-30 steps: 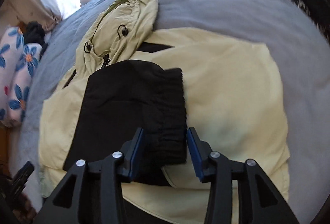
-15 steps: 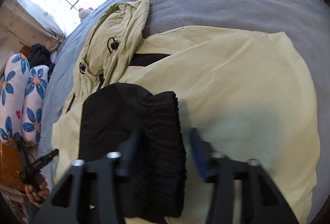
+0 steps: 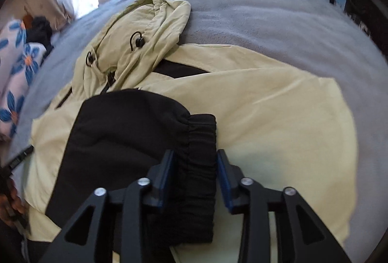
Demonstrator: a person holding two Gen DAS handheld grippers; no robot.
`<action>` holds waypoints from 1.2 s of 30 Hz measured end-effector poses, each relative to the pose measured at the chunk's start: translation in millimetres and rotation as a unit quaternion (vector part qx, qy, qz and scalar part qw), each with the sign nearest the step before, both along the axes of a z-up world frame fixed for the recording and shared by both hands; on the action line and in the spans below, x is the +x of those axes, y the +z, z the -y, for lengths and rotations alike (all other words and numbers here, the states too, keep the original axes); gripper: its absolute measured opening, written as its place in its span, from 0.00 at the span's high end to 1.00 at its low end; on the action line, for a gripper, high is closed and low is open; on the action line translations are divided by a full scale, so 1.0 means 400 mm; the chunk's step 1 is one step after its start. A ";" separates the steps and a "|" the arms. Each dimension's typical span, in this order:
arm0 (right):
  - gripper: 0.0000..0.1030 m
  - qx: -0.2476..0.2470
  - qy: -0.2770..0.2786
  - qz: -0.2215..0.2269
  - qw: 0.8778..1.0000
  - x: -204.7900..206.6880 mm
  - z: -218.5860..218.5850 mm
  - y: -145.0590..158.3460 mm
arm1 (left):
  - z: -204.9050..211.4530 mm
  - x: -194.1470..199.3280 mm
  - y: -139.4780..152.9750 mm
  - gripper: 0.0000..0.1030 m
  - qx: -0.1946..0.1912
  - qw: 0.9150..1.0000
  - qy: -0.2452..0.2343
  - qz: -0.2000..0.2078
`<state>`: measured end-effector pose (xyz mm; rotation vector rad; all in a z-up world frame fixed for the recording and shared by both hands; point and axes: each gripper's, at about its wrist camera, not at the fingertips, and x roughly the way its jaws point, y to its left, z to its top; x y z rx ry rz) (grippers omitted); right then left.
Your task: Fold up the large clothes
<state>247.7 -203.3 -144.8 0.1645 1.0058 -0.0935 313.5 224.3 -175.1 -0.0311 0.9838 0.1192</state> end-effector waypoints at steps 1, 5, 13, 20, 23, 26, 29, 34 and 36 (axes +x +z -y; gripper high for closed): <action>0.62 -0.015 -0.002 0.011 1.000 -0.015 -0.005 0.018 | 0.004 -0.009 0.015 0.75 0.011 1.000 0.001 0.002; 0.51 -0.009 -0.025 0.047 0.999 -0.071 0.000 0.070 | 0.034 -0.076 0.087 0.49 0.024 0.999 0.001 0.044; 0.50 0.061 0.055 0.048 0.995 -0.092 -0.151 0.073 | 0.197 -0.200 0.104 0.46 -0.051 0.997 -0.046 0.026; 0.50 0.031 0.108 0.003 0.994 -0.093 -0.263 -0.019 | 0.310 -0.249 -0.002 0.46 -0.028 0.998 -0.060 -0.011; 0.51 -0.007 0.078 -0.001 0.997 -0.093 -0.211 -0.044 | 0.304 -0.260 -0.013 0.46 0.000 0.998 -0.063 -0.003; 0.60 -0.011 0.041 0.009 0.999 -0.103 -0.125 -0.035 | 0.271 -0.255 -0.012 0.45 0.013 0.998 -0.065 -0.004; 0.77 0.018 0.032 0.008 0.999 -0.115 -0.067 -0.030 | 0.227 -0.248 -0.009 0.44 0.033 0.998 -0.051 -0.002; 0.76 0.009 0.030 0.013 0.999 -0.130 -0.066 -0.023 | 0.161 -0.234 -0.013 0.41 0.024 0.999 -0.032 -0.007; 0.74 -0.003 0.033 0.013 0.999 -0.134 -0.081 -0.020 | 0.153 -0.235 -0.014 0.41 0.019 0.999 -0.032 -0.008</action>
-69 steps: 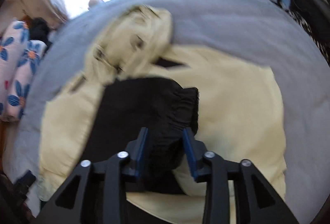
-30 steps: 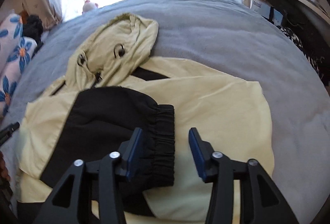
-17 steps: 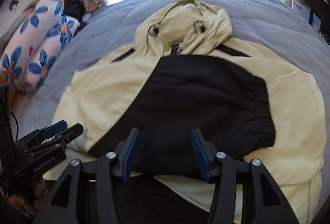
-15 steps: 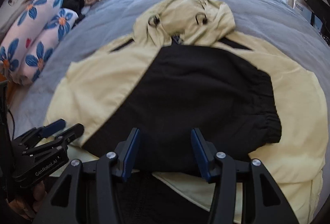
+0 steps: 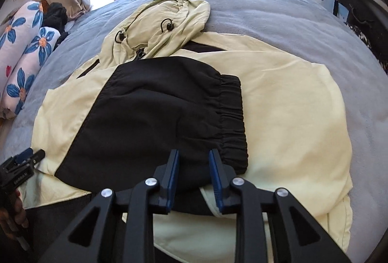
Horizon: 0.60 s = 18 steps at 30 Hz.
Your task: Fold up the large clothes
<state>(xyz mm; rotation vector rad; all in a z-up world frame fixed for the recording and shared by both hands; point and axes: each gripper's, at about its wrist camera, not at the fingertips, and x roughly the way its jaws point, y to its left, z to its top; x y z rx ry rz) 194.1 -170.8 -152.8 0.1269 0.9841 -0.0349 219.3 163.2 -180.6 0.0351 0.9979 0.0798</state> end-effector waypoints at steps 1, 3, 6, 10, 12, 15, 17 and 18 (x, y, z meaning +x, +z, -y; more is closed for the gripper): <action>0.74 -0.009 0.001 0.000 1.000 -0.001 -0.008 0.002 | -0.001 0.002 0.000 0.41 0.000 1.000 0.000 -0.001; 0.74 -0.014 0.002 0.001 1.000 -0.007 -0.016 0.008 | 0.002 0.003 0.001 0.41 0.006 1.000 -0.002 -0.002; 0.73 -0.007 -0.003 0.003 1.000 -0.018 -0.012 0.021 | 0.003 0.003 0.005 0.40 0.005 1.000 -0.001 -0.004; 0.73 -0.001 -0.007 0.009 1.000 -0.044 -0.010 0.042 | 0.003 -0.009 0.014 0.40 -0.003 1.000 0.000 -0.008; 0.73 0.002 -0.011 0.012 1.000 -0.059 -0.005 0.051 | 0.003 -0.020 0.021 0.40 -0.004 1.000 -0.001 -0.009; 0.73 -0.002 -0.019 0.015 1.000 -0.082 0.000 0.063 | 0.002 -0.042 0.033 0.39 -0.001 1.000 -0.002 -0.007; 0.73 -0.003 -0.022 0.016 1.000 -0.097 0.002 0.067 | -0.001 -0.054 0.040 0.39 -0.003 1.000 -0.001 -0.008; 0.73 -0.002 -0.025 0.016 1.000 -0.106 0.004 0.069 | -0.003 -0.062 0.044 0.39 -0.005 1.000 0.001 -0.009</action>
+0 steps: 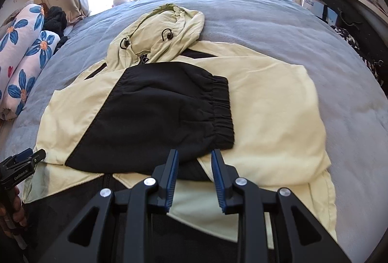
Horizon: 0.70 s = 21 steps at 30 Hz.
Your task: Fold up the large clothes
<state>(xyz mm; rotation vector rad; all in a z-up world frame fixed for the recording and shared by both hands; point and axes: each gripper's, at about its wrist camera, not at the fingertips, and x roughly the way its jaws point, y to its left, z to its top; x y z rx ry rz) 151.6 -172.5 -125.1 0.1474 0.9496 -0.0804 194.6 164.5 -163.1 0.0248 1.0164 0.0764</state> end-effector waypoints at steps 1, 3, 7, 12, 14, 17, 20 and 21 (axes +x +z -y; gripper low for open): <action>0.73 0.001 -0.002 0.000 1.000 -0.007 0.001 0.001 | -0.003 -0.005 0.003 0.39 -0.003 1.000 0.002 -0.001; 0.73 0.008 -0.007 0.000 1.000 -0.024 0.005 0.004 | -0.009 -0.020 0.011 0.39 -0.010 1.000 0.005 -0.002; 0.73 0.017 -0.014 0.001 1.000 -0.061 0.006 0.009 | -0.014 -0.056 0.035 0.39 -0.020 1.000 0.007 0.004; 0.73 0.017 -0.018 0.012 1.000 -0.118 -0.003 0.028 | -0.015 -0.107 0.072 0.39 -0.027 1.000 0.008 0.015; 0.73 0.017 -0.019 0.017 1.000 -0.138 -0.006 0.038 | -0.015 -0.125 0.086 0.39 -0.031 0.999 0.008 0.018; 0.73 0.018 -0.019 0.023 0.999 -0.167 -0.010 0.053 | -0.012 -0.158 0.109 0.39 -0.033 0.999 0.007 0.025; 0.73 0.017 -0.017 0.028 0.999 -0.197 -0.015 0.069 | -0.007 -0.195 0.132 0.39 -0.034 0.999 0.003 0.032; 0.73 0.015 -0.017 0.031 0.999 -0.210 -0.017 0.076 | -0.007 -0.204 0.138 0.39 -0.034 0.999 0.002 0.033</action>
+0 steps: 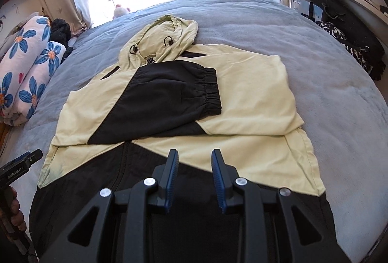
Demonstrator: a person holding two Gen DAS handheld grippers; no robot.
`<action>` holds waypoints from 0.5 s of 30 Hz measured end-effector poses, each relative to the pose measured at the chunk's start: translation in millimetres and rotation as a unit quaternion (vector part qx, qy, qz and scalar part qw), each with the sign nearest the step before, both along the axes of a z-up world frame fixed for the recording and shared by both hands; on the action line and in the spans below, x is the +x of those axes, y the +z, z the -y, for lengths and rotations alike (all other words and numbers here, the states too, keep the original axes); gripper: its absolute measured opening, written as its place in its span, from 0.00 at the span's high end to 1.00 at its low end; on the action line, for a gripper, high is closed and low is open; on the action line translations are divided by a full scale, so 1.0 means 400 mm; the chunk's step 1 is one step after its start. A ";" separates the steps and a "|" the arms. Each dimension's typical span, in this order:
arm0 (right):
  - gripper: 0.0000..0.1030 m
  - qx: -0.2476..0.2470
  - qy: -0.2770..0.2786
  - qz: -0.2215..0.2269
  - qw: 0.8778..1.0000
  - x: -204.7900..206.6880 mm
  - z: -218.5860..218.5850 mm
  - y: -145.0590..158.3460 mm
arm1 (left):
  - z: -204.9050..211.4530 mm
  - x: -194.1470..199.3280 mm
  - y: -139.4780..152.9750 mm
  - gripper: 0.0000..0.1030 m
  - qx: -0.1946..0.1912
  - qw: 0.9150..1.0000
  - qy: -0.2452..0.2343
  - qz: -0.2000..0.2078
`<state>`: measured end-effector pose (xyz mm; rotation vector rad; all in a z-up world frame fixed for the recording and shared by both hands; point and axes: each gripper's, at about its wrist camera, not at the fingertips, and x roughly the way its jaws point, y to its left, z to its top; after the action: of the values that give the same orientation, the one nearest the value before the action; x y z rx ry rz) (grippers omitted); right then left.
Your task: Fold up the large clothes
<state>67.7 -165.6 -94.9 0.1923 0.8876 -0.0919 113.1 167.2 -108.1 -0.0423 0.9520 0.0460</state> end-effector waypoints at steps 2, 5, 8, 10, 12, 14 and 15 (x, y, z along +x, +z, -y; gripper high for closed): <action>0.73 -0.001 0.001 0.004 1.000 -0.021 0.000 0.011 | 0.001 -0.026 0.015 0.39 0.001 1.000 -0.002 0.005; 0.73 0.000 0.000 0.011 1.000 -0.055 0.001 0.028 | 0.005 -0.067 0.038 0.39 0.002 1.000 -0.006 0.013; 0.73 -0.002 0.000 0.017 1.000 -0.091 0.004 0.043 | 0.005 -0.109 0.057 0.39 0.004 1.000 -0.009 0.020; 0.73 -0.003 0.001 0.019 1.000 -0.114 0.003 0.050 | 0.008 -0.137 0.068 0.38 0.006 1.000 -0.012 0.025; 0.73 -0.005 0.003 0.020 1.000 -0.136 0.002 0.055 | 0.007 -0.160 0.077 0.38 0.008 0.999 -0.014 0.028; 0.72 -0.007 0.004 0.020 1.000 -0.156 0.001 0.056 | 0.007 -0.183 0.086 0.38 0.011 0.999 -0.016 0.032; 0.71 -0.007 0.004 0.019 1.000 -0.166 0.001 0.056 | 0.007 -0.190 0.088 0.38 0.011 0.999 -0.016 0.033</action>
<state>1.4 -166.1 -72.5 0.1757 0.8492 -0.0862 37.1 164.5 -72.9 -0.0073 0.8855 0.0254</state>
